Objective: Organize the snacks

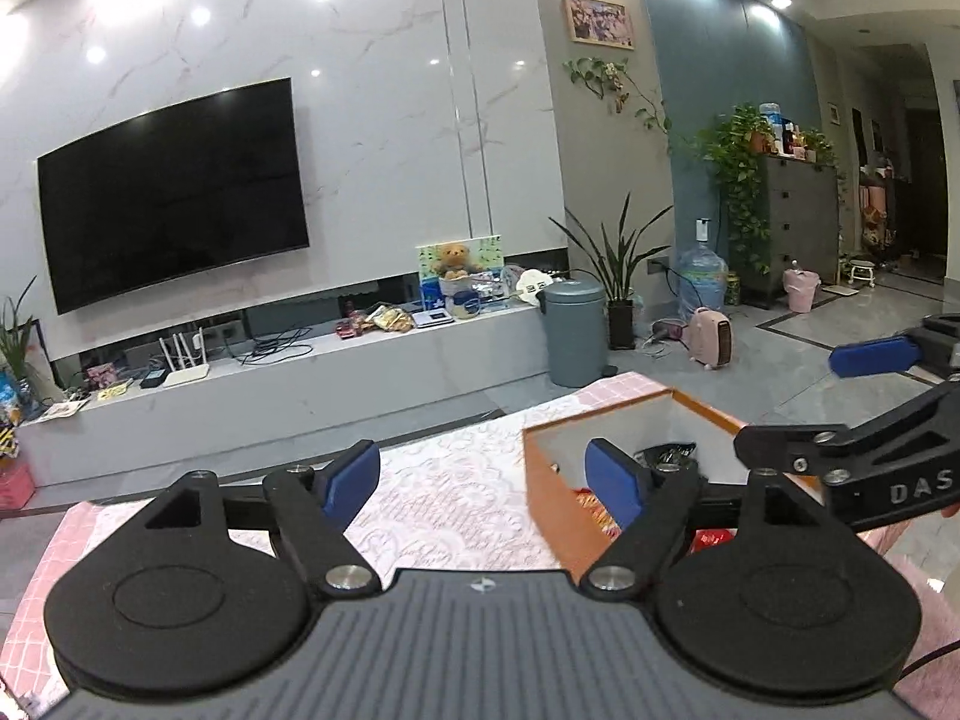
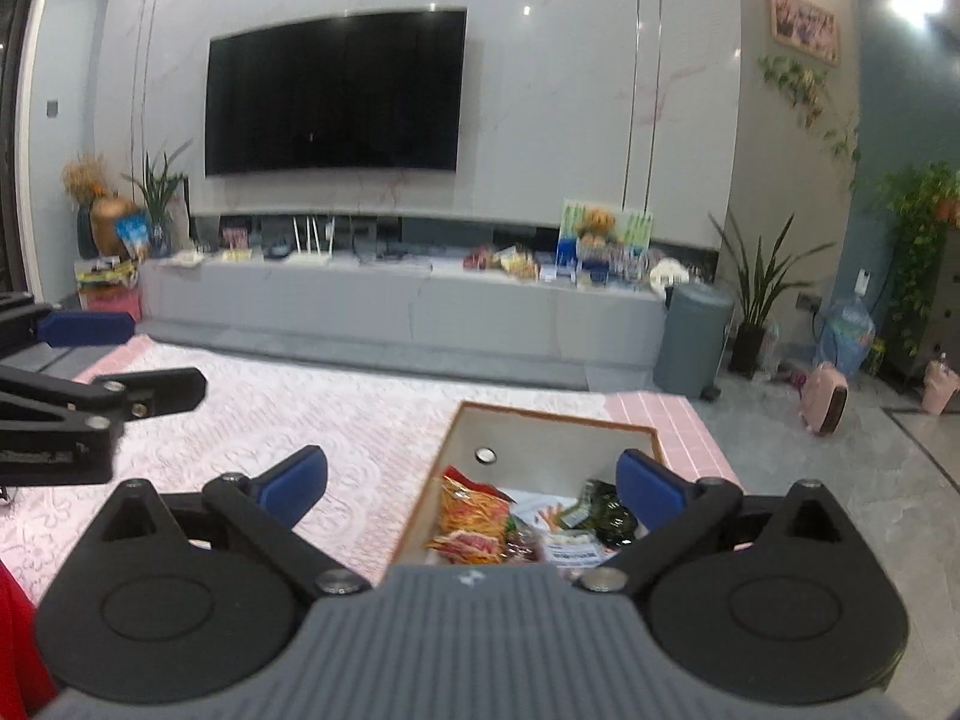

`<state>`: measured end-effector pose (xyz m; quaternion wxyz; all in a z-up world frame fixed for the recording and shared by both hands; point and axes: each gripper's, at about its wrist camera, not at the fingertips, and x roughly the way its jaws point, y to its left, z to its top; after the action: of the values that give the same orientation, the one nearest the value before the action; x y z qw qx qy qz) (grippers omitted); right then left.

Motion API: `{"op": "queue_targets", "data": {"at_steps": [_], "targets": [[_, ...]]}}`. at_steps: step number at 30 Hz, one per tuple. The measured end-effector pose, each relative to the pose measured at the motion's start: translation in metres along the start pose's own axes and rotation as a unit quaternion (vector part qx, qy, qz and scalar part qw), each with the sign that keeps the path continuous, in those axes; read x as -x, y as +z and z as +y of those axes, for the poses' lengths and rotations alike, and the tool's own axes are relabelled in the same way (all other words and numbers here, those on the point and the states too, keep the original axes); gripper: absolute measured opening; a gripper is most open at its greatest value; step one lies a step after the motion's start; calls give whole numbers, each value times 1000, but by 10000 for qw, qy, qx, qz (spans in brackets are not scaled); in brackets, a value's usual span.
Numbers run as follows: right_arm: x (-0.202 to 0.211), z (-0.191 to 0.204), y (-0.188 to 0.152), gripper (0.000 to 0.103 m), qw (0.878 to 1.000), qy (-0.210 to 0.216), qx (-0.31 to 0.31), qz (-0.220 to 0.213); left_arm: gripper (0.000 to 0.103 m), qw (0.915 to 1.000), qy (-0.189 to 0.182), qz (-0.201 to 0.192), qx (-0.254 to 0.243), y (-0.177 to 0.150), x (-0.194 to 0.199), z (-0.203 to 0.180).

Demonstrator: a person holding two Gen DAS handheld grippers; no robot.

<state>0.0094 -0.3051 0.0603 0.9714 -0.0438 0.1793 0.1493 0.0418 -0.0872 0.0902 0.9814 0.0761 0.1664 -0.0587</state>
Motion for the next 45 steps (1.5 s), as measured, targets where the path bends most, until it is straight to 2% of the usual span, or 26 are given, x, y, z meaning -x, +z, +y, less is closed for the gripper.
{"op": "queue_targets", "data": {"at_steps": [5,9,12,16,25,34,45], "targets": [[17,24,-26,100,9994,-190,-173,-235,92,9992,87,311,226,-24,1,12],[15,37,-49,100,9994,-263,-195,62,92,9971,173,652,340,-45,-6,21],[7,45,-63,100,9987,-394,-80,313,92,9943,101,958,452,-63,-12,32],[-5,45,-75,100,9966,-533,-258,578,92,9904,34,1305,452,-80,-22,36],[-29,34,-94,100,9885,-856,-659,1060,92,9839,-68,1754,322,-93,-34,27],[-39,20,-102,100,9793,-942,-886,1557,92,9809,9,1917,336,-94,-36,22],[-38,20,-101,100,9800,-949,-891,1503,92,9798,128,1949,427,-92,-31,28]]}}
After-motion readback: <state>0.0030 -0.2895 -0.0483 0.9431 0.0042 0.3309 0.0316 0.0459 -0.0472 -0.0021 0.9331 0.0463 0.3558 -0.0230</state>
